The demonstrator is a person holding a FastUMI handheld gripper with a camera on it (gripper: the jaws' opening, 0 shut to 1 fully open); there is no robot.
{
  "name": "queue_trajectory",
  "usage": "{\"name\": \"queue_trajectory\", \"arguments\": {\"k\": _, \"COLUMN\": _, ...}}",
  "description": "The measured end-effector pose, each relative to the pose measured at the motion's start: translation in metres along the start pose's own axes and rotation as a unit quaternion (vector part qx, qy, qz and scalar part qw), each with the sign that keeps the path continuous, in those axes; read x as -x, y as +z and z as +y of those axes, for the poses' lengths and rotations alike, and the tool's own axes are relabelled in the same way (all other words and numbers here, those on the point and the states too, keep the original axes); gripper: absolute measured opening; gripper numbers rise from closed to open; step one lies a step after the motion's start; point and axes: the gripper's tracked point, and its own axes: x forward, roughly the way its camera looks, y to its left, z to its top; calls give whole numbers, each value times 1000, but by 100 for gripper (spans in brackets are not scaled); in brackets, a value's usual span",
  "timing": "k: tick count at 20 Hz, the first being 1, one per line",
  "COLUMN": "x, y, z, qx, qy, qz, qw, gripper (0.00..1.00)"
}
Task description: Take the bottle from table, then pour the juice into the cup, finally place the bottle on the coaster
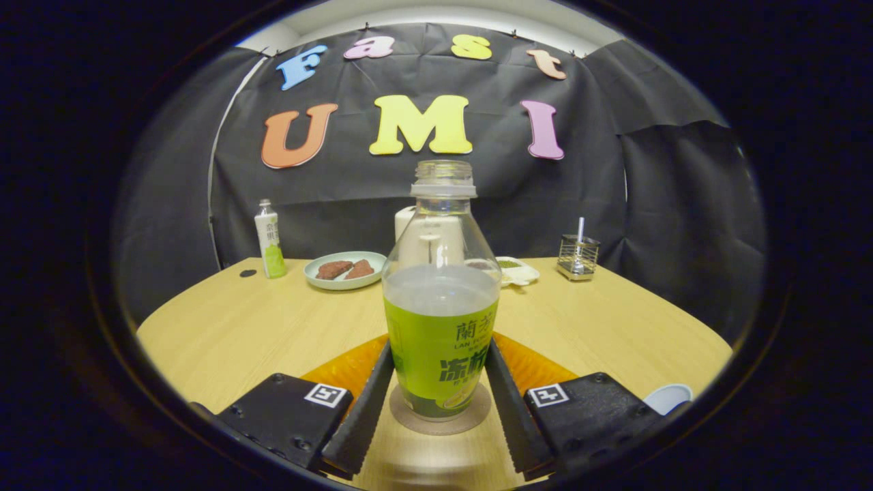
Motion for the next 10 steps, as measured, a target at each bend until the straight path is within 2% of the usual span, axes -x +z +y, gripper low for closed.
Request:
{"name": "queue_trajectory", "arguments": {"k": 2, "x": 3, "y": -2, "z": 4, "qx": 0, "qy": 13, "qz": 5, "qw": 1000, "gripper": 84}}
{"name": "queue_trajectory", "arguments": {"k": 4, "x": 9, "y": 6, "z": 0, "qx": 7, "qy": 8, "qz": -4, "qw": 1000, "gripper": 92}}
{"name": "queue_trajectory", "arguments": {"k": 10, "x": 40, "y": 7, "z": -2, "qx": 18, "qy": 8, "qz": -20, "qw": 1000, "gripper": 99}}
